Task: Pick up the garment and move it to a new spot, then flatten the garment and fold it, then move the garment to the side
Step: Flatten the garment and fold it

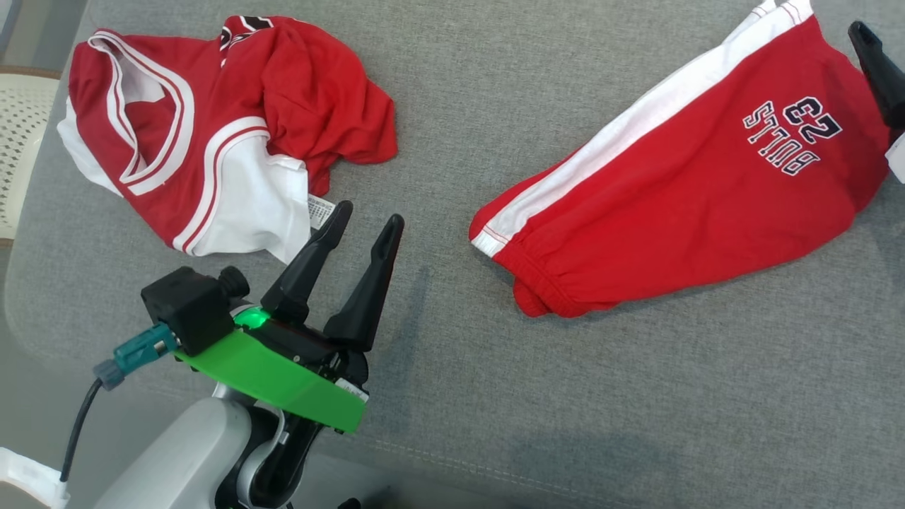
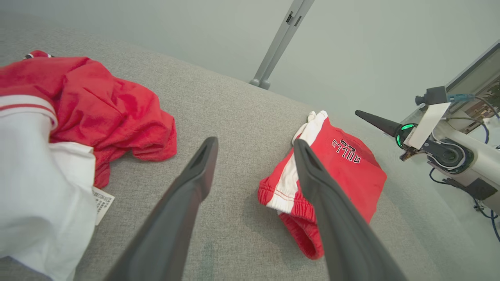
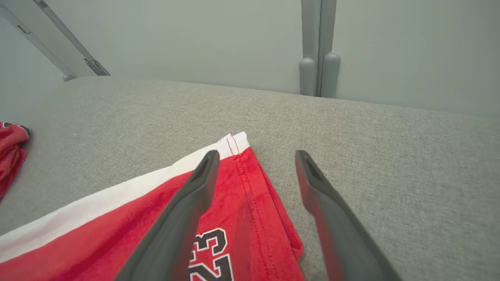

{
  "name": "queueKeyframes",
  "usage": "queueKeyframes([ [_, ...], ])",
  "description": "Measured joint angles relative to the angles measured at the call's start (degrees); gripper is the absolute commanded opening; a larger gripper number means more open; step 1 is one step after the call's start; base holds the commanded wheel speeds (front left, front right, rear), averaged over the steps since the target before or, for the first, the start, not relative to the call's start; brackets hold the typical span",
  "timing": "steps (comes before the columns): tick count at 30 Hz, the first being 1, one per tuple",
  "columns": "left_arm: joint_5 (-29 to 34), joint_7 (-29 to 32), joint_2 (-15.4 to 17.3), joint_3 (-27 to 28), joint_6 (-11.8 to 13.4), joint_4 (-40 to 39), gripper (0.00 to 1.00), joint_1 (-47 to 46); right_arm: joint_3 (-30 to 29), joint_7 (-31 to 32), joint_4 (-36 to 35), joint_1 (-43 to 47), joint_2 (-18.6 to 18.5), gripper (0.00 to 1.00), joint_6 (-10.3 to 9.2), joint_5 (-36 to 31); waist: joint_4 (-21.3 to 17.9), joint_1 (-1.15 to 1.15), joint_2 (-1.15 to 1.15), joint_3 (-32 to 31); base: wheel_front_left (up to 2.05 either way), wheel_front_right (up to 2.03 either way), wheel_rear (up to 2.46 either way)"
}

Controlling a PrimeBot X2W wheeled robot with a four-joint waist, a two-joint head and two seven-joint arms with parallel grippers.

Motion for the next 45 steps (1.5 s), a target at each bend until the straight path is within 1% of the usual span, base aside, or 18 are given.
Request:
queueKeyframes([
  [2, 0.56, -0.02, -0.57, -0.2, 0.16, -0.32, 1.0, 0.19, 0.65, 0.71, 0.49, 0.08, -0.85, 1.0, 0.52, -0.84, 0.73, 0.0, 0.0, 0.22, 0.0, 0.0, 0.0],
  [5, 1.34, -0.49, -2.18, -0.35, 0.47, -1.04, 1.0, 0.76, 0.76, 1.77, 1.45, 0.08, -2.2, 1.0, 0.55, -1.02, 1.84, 0.0, 0.0, 0.72, 0.0, 0.0, 0.0],
  [9, 3.57, -0.91, -3.25, 0.4, 0.53, -1.52, 1.0, 1.2, 0.91, 2.99, 3.14, 0.11, -3.77, 1.0, 0.67, -1.49, 3.41, 0.0, 0.0, 1.5, 0.0, 0.0, 0.0],
  [11, 4.42, -1.08, -3.94, 0.69, 0.53, -1.7, 1.0, 1.35, 0.81, 3.19, 4.15, 0.36, -3.86, 1.0, 0.81, -1.32, 4.18, 0.0, 0.0, 1.89, 0.0, 0.0, 0.0],
  [14, 5.15, -1.09, -5.13, 2.72, 1.04, -1.98, 1.0, 2.71, 1.14, 4.61, 5.45, 1.49, -3.42, 1.0, 1.83, 0.02, 5.58, 0.0, 0.0, 2.54, 0.0, 0.0, 0.0],
  [15, 5.48, -1.1, -5.25, 3.27, 1.04, -1.99, 1.0, 3.08, 1.15, 4.63, 5.54, 1.52, -3.26, 1.0, 1.82, 0.22, 5.82, 0.0, 0.0, 2.65, 0.0, 0.0, 0.0],
  [22, 7.47, -1.26, -6.75, 5.36, 1.05, -2.38, 1.0, 4.66, 0.52, 6.11, 6.92, 1.46, -3.88, 1.0, 2.9, 1.68, 6.4, 0.0, 0.0, 2.76, 0.0, 0.0, 0.0],
  [23, 7.67, -1.26, -7.02, 5.59, 1.05, -2.45, 1.0, 4.83, 0.4, 6.3, 7.05, 1.46, -3.83, 0.87, 2.89, 2.13, 6.39, 0.0, 0.0, 2.72, 0.0, 0.0, 0.0],
  [24, 7.83, -1.26, -7.24, 5.86, 1.05, -2.55, 1.0, 4.97, 0.24, 6.64, 7.25, 1.47, -3.75, 0.38, 2.92, 2.64, 6.37, 0.0, 0.0, 2.68, 0.0, 0.0, 0.0],
  [25, 8.0, -1.26, -7.43, 6.04, 1.07, -2.64, 1.0, 5.13, 0.08, 7.11, 7.56, 1.48, -3.68, 0.15, 3.26, 3.42, 6.35, 0.0, 0.0, 2.62, 0.0, 0.0, 0.0],
  [26, 8.01, -1.26, -7.61, 6.17, 1.13, -2.71, 1.0, 5.3, -0.12, 7.56, 7.71, 1.48, -3.61, 0.0, 3.44, 4.2, 6.33, 0.0, 0.0, 2.56, 0.0, 0.0, 0.0],
  [29, 8.57, -1.26, -8.46, 6.66, 1.2, -2.82, 1.0, 5.95, -0.54, 8.76, 8.49, 1.53, -3.25, 0.0, 3.53, 6.5, 6.19, 0.0, 0.0, 2.25, 0.0, 0.0, 0.0],
  [30, 8.59, -1.26, -8.8, 7.0, 1.21, -2.8, 1.0, 5.97, -0.8, 8.94, 8.81, 1.63, -2.86, 0.0, 3.83, 7.4, 6.12, 0.0, 0.0, 2.07, 0.0, 0.0, 0.0],
  [34, 9.03, -1.26, -9.03, 8.28, 1.21, -2.93, 1.0, 7.16, -2.49, 10.17, 9.07, 1.79, 0.08, 0.0, 3.86, 11.99, 5.45, 0.0, 0.0, 1.35, 0.0, 0.0, 0.0],
  [38, 9.58, -1.26, -9.48, 9.01, 1.21, -2.86, 1.0, 8.02, -3.66, 11.39, 9.18, 2.4, 1.76, 0.0, 4.32, 15.38, 4.47, 0.0, 0.0, 0.47, 0.0, 0.0, 0.0],
  [45, 10.09, -1.26, -10.12, 9.78, 1.2, -2.48, 1.0, 8.77, -5.0, 13.08, 9.24, 4.97, 2.26, 0.0, 4.77, 19.34, 1.94, 0.0, 0.0, -1.43, 0.0, 0.0, 0.0],
])
